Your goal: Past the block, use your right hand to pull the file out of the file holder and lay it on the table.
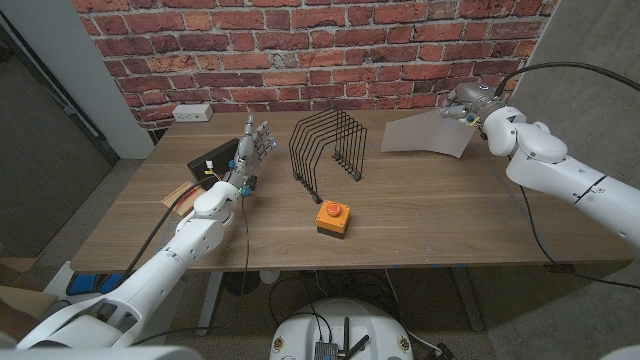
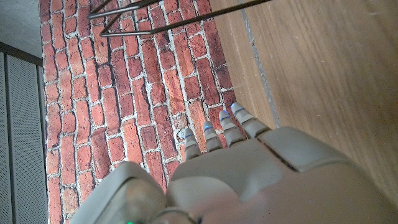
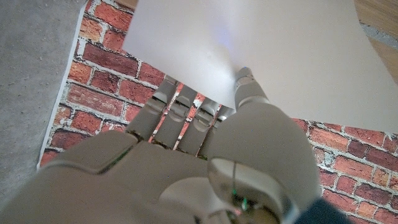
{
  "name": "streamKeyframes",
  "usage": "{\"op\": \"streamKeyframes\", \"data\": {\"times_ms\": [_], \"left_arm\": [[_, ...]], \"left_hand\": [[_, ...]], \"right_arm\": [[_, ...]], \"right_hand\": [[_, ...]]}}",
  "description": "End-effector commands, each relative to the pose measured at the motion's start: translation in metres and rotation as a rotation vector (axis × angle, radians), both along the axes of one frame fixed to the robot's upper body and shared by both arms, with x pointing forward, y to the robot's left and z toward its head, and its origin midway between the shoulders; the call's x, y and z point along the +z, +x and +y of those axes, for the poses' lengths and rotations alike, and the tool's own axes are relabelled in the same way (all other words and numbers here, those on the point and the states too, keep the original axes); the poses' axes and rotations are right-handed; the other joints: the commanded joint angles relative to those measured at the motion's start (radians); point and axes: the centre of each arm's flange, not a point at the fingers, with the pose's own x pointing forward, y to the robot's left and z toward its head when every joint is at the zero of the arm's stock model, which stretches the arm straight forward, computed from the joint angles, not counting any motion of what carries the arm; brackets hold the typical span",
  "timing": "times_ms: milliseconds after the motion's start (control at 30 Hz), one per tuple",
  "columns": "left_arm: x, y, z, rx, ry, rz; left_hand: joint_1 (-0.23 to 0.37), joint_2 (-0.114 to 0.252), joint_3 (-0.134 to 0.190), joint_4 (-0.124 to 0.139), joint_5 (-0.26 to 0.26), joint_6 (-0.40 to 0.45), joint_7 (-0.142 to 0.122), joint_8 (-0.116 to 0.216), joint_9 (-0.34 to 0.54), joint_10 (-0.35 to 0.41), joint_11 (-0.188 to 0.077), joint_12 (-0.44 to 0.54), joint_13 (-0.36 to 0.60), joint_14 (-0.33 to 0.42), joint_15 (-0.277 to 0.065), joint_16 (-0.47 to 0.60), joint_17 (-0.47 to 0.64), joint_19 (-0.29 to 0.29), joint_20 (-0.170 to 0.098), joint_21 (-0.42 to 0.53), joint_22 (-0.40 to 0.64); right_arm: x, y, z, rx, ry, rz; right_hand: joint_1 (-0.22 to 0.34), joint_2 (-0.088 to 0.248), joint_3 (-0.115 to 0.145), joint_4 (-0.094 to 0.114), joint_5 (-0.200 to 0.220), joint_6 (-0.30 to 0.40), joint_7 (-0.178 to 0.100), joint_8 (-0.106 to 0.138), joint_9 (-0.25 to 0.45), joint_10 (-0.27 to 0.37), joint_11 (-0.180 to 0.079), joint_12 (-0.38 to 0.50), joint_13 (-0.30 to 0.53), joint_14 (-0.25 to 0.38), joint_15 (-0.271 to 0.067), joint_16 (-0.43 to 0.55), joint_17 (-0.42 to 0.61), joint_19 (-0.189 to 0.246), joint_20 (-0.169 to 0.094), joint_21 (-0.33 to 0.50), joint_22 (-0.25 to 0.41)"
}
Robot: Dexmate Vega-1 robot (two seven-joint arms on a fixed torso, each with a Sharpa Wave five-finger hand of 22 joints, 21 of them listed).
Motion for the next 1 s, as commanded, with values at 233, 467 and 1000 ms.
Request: {"op": "streamKeyframes", "data": {"times_ms": [233, 467, 1000], "left_arm": [[0.0, 0.0, 0.0, -0.001, 0.0, -0.001], [0.0, 0.0, -0.001, -0.001, 0.0, -0.001], [0.0, 0.0, 0.0, -0.001, 0.0, -0.001]], "left_hand": [[-0.004, 0.011, -0.005, 0.001, 0.002, 0.0, -0.006, 0.007, 0.003, 0.0, -0.009, 0.008, 0.003, 0.009, -0.001, 0.006, 0.003, 0.008, -0.001, 0.008, 0.006], [-0.004, 0.012, -0.005, 0.001, 0.002, 0.0, -0.005, 0.006, 0.003, 0.0, -0.005, 0.008, 0.003, 0.009, 0.0, 0.007, 0.003, 0.009, -0.001, 0.008, 0.006], [-0.004, 0.011, -0.005, 0.001, 0.002, 0.0, -0.005, 0.006, 0.003, -0.001, -0.008, 0.007, 0.003, 0.009, -0.001, 0.007, 0.003, 0.008, -0.001, 0.008, 0.006]], "right_arm": [[-0.024, 0.005, 0.005, 0.008, 0.009, 0.037], [-0.028, 0.002, 0.008, 0.015, 0.017, 0.039], [-0.033, -0.016, 0.019, 0.044, 0.033, 0.041]], "right_hand": [[-0.009, -0.004, 0.0, -0.001, 0.002, 0.011, -0.003, -0.001, 0.003, 0.0, 0.001, 0.004, 0.003, -0.003, -0.098, 0.0, 0.001, -0.005, -0.136, 0.003, 0.003], [-0.011, -0.004, 0.001, -0.001, 0.003, 0.009, -0.003, -0.003, 0.003, -0.002, 0.001, 0.003, 0.003, -0.004, -0.097, -0.001, 0.0, -0.005, -0.136, 0.003, 0.003], [-0.017, -0.005, 0.0, 0.0, 0.003, 0.005, 0.001, -0.006, 0.003, -0.004, 0.001, 0.003, 0.003, -0.004, -0.096, -0.001, 0.0, -0.004, -0.134, 0.003, 0.002]]}}
